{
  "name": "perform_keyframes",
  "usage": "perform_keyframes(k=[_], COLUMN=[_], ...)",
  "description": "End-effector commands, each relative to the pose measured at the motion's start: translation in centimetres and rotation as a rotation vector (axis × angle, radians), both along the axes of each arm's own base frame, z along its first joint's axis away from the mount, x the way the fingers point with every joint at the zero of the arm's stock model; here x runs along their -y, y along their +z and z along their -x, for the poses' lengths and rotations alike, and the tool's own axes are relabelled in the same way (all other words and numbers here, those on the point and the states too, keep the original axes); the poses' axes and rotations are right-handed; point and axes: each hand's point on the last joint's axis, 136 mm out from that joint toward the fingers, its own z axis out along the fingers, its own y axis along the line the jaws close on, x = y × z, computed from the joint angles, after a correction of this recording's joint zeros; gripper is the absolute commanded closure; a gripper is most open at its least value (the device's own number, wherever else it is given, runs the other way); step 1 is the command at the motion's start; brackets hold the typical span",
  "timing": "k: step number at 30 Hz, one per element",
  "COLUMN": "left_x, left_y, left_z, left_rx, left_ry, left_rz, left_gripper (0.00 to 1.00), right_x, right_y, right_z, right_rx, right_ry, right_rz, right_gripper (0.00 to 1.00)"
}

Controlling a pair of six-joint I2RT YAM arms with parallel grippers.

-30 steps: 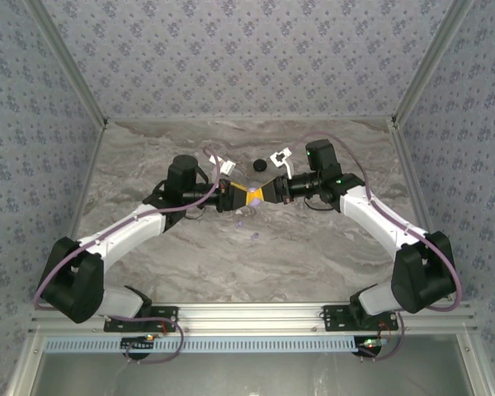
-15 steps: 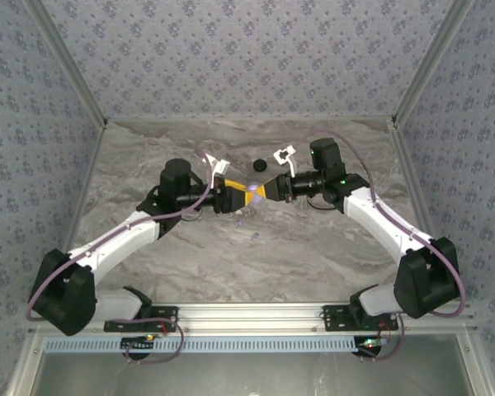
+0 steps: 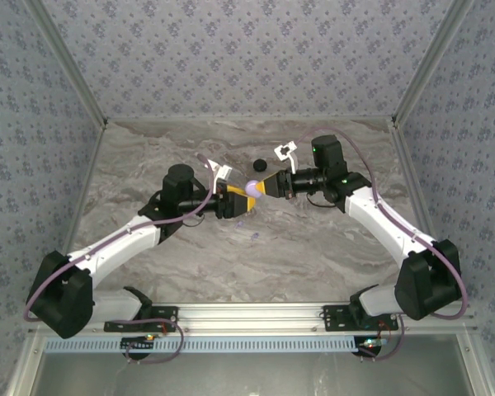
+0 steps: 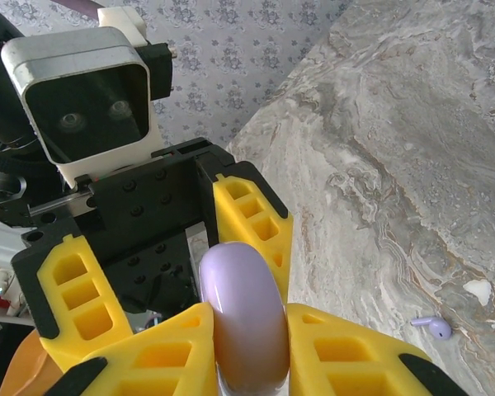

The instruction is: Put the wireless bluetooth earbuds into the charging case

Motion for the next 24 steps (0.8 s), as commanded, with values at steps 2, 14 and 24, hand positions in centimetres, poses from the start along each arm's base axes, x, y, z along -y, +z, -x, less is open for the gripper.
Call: perform_keyframes(k=[2, 14, 24], left_x=[0.19, 0.64, 0.94], left_y=[1.71, 1.98, 2.01], left_z=[-0.15, -0.38, -0.42], left_rx=[0.051, 0.046, 0.044], left_ry=[0.004, -0.009, -0.013], left_rz=[0.040, 0.054, 0.056], left_gripper=[0.41, 0.51, 0.57], right_x=[-0.45, -0.70, -0.77], right_y=[2.59, 2.70, 2.57], right_z=[0.88, 1.38, 1.46], right_rx=[0.047, 0.051, 0.050], right_ry=[0.044, 0.069, 0.072], right_rz=[-0.050, -0.054, -0.050], right_gripper=[0.77, 0.77, 0.77])
